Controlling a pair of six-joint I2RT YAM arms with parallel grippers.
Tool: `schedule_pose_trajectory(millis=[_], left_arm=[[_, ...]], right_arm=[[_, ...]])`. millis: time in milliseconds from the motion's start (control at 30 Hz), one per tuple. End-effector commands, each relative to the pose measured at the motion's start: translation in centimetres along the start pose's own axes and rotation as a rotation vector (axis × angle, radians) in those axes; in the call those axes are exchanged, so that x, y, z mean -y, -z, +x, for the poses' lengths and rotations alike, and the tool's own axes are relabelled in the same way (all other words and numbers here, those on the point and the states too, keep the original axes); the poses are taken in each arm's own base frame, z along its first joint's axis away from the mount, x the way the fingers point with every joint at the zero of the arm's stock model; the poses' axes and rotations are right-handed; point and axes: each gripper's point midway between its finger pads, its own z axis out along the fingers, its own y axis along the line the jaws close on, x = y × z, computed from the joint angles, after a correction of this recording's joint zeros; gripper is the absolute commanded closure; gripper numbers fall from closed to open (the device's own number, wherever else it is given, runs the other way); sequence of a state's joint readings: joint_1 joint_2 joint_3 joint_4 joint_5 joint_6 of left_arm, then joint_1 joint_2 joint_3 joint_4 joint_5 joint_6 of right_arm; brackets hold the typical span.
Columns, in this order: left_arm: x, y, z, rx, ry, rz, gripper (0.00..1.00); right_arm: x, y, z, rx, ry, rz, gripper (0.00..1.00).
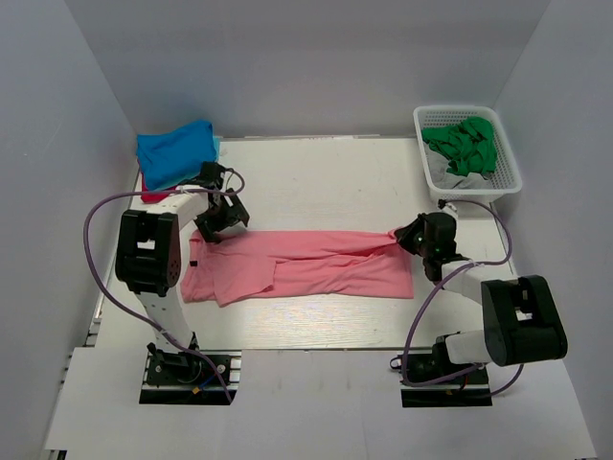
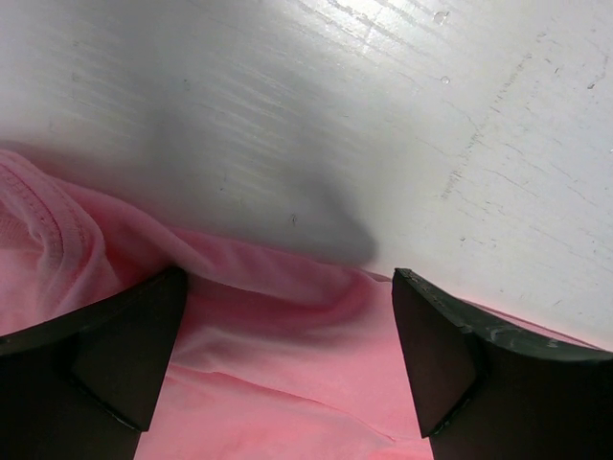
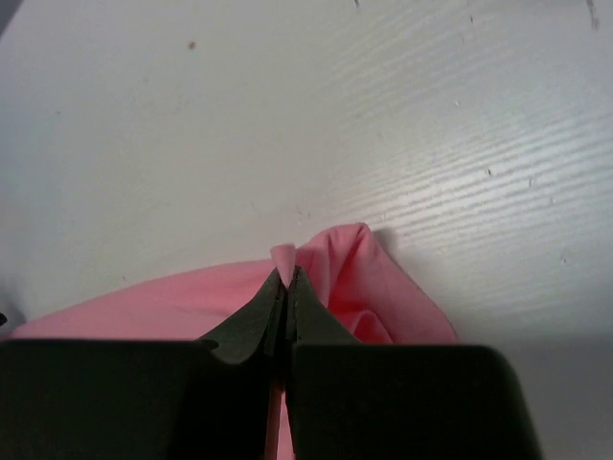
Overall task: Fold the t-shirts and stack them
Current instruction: Fold the other side of the tshirt into a rectangle
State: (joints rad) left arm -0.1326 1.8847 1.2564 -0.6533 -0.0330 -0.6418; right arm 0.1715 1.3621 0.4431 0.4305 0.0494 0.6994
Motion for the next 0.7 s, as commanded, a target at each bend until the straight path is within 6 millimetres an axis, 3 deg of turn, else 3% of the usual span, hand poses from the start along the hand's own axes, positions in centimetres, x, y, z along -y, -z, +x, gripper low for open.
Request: schedule_pose_trajectory(millis=[0, 67, 167, 400, 633, 667], left_arm=[[-5.0, -1.9, 5.6, -0.192, 0.003, -0.156, 0.01], [-5.5, -2.0, 5.8, -0.199, 0.012, -0.164, 0.01], [-5.3, -2.1, 5.7, -0.198, 0.013, -0.151, 0.01], [-5.0, -2.0, 5.9, -0.209, 0.006, -0.135, 0.01], [-5.3, -2.3, 5.9, -0.211, 0.005, -0.148, 0.01], [-5.3, -2.3, 5.9, -0.211, 0.005, -0.148, 0.01]], right_arm=[[-2.3, 0.6, -3.4, 0.129, 0.007, -0.122, 1.0], [-2.3, 1.0, -4.6, 0.18, 0.001, -0.142, 1.0], [-2.4, 1.2, -4.8, 0.181, 0.014, -0.17, 1.0], [-1.7, 0.3, -1.9, 0.082, 0.035, -0.212, 0.96], [1.0, 0.1, -1.2, 0.088, -0.006, -0.138, 0.91], [2.4, 0.0, -0.7, 0.075, -0.027, -0.073, 0.89]])
